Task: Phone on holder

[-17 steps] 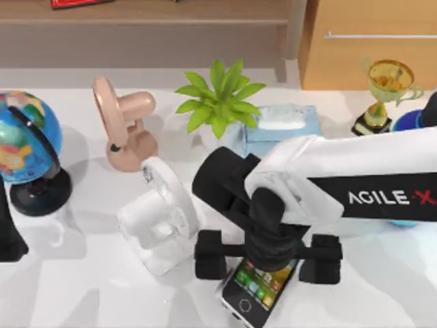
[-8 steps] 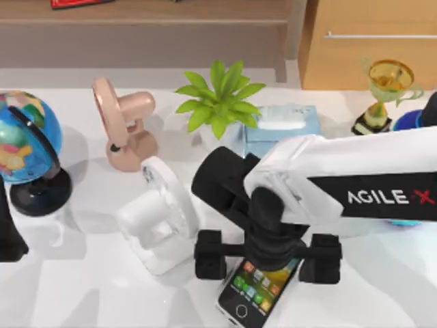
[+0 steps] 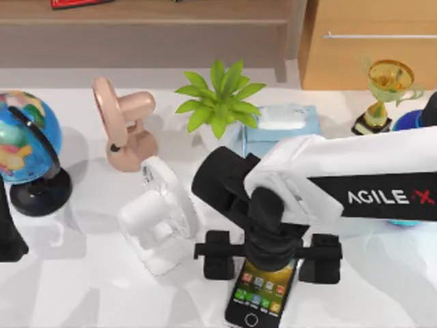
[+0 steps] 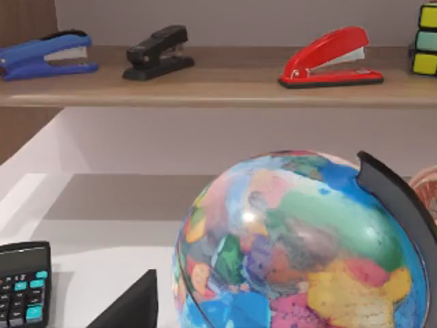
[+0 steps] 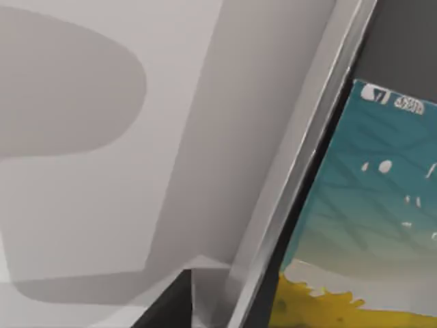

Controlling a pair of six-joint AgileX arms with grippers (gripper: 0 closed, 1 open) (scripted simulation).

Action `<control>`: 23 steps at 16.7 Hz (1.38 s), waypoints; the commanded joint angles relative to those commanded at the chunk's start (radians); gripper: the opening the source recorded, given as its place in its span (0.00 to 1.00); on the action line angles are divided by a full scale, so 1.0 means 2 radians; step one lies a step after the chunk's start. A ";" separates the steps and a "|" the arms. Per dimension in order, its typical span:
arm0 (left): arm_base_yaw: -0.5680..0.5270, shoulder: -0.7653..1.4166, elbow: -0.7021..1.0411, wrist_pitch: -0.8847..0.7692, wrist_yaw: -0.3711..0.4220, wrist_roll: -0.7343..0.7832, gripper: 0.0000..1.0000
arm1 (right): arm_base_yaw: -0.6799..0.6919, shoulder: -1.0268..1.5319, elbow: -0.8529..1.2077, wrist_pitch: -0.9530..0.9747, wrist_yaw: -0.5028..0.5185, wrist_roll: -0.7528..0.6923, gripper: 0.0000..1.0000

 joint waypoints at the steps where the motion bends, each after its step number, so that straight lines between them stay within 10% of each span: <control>1: 0.000 0.000 0.000 0.000 0.000 0.000 1.00 | 0.000 0.000 0.000 0.000 0.000 0.000 0.02; 23: 0.000 0.000 0.000 0.000 0.000 0.000 1.00 | 0.008 -0.065 -0.012 -0.040 -0.002 0.008 0.00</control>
